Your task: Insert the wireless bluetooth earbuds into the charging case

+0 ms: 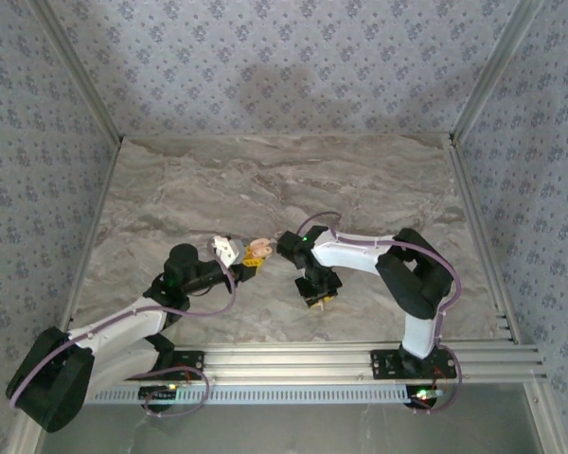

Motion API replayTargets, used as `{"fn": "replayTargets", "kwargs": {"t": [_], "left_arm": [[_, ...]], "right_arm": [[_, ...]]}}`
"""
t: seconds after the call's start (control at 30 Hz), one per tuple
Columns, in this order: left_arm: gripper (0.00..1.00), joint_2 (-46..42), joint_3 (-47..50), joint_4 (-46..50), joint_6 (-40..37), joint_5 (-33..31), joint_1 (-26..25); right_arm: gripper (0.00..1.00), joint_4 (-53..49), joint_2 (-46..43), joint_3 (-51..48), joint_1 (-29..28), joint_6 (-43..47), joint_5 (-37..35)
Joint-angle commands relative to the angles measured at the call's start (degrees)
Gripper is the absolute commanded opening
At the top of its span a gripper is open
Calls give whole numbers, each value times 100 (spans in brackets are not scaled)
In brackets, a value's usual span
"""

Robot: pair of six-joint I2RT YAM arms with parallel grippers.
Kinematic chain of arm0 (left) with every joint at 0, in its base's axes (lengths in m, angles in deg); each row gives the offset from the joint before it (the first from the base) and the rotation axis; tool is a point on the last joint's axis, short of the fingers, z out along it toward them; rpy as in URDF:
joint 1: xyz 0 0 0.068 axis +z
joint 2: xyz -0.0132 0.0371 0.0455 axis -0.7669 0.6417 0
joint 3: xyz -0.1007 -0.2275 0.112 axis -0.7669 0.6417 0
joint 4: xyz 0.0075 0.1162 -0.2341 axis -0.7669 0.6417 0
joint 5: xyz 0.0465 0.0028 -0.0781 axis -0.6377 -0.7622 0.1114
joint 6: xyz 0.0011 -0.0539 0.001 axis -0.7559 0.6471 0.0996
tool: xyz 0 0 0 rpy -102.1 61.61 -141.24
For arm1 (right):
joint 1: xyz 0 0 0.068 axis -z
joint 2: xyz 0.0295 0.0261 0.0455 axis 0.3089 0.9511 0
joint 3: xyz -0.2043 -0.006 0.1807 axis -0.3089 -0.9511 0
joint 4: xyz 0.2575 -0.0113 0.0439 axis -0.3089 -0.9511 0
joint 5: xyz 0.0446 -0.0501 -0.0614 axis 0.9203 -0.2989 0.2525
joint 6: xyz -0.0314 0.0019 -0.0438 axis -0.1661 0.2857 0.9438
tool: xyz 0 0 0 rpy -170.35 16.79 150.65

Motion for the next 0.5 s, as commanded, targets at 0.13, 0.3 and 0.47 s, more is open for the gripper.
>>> {"fn": "replayTargets", "kwargs": {"t": [0.13,0.3,0.47], "left_arm": [[21,-112,34,17,-93,-12,41],[20,-50,51,-59,-95,14,32],[20,348,72,-555,-45,-6,-8]], "right_arm": [[29,-10,7,-157,-44,-101,-20],[26,151,-269,-290,-44,-312,-106],[24,701,-694,-603,-27,-615,-374]]}}
